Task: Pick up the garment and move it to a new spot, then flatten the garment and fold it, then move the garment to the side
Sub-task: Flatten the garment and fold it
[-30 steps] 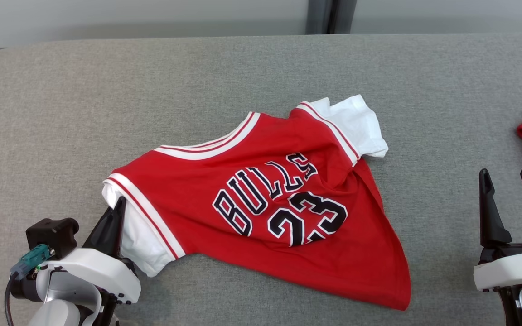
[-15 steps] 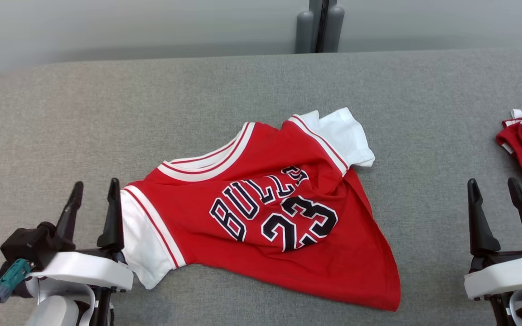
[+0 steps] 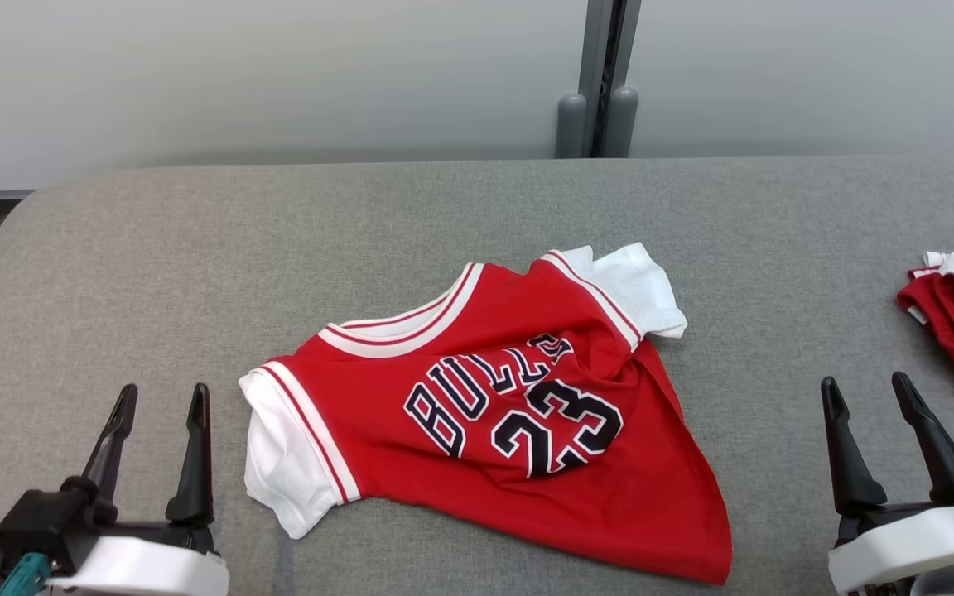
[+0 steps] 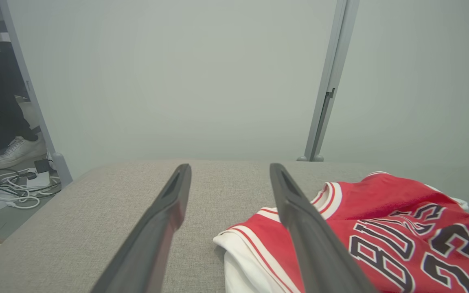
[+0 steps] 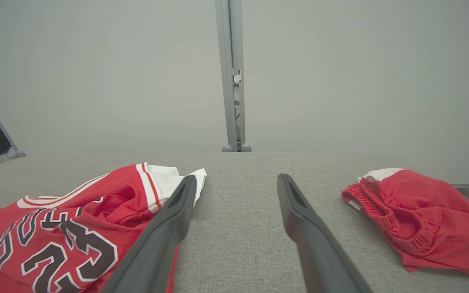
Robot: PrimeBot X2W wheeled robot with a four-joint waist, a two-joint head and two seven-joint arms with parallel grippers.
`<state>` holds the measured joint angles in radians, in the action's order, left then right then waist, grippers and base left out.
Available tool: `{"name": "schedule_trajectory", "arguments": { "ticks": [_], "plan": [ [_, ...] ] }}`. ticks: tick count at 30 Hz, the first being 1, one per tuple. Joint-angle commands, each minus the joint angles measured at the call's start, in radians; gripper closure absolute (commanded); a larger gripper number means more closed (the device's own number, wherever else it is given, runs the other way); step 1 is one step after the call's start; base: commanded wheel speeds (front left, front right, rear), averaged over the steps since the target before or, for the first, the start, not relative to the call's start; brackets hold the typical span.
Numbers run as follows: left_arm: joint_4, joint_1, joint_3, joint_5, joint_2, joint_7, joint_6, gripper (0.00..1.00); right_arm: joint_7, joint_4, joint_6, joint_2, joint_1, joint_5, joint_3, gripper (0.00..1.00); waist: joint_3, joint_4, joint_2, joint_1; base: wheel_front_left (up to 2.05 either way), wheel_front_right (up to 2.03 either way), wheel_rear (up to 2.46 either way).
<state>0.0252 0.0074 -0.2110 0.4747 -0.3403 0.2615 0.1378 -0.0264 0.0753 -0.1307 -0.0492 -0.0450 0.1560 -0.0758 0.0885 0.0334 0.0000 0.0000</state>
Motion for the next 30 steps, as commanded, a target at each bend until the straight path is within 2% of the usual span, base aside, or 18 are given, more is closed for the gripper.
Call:
{"name": "schedule_trajectory", "arguments": {
  "ticks": [1, 22, 30],
  "plan": [
    [-0.011, 0.028, 0.008, 0.006, -0.011, 0.002, 0.004, 0.00, 0.006, 0.005, 0.000, -0.004, -0.016, 0.001, -0.001, 0.00, -0.013, 0.003, 0.0000, 0.0000, 0.00, 0.00, 0.00],
    [-0.065, 0.041, -0.013, 0.011, -0.010, -0.028, 0.031, 0.00, 0.013, 0.006, 0.000, -0.004, -0.008, 0.008, -0.003, 0.00, -0.009, 0.020, 0.0000, 0.0000, 0.00, 0.00, 0.00],
    [-0.076, 0.010, -0.023, 0.004, -0.005, -0.028, 0.030, 0.00, 0.023, -0.085, 0.000, -0.033, 0.031, 0.032, 0.067, 0.00, 0.022, 0.045, 0.0000, 0.0000, 0.00, 0.00, 0.00]
  ]
}}
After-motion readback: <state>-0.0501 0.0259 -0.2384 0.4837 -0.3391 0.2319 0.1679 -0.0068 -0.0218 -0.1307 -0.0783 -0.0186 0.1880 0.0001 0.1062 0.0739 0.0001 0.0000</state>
